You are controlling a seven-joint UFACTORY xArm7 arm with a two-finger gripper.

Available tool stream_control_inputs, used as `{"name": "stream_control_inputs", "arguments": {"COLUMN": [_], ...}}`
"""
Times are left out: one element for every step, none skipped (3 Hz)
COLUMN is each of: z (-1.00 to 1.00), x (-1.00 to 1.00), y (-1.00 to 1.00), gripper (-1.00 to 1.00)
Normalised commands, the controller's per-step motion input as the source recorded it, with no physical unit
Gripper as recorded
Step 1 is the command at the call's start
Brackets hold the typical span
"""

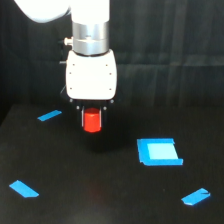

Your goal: Pick up the red object from the table

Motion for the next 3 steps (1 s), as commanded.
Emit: {"name": "stream_control_inputs", "arguments": {"z": [0.80,0.79,0.62], "x": [0.09,0.02,0.03], "y": [0.02,0.02,0.02], "gripper": [-1.00,-1.00,-1.00]}}
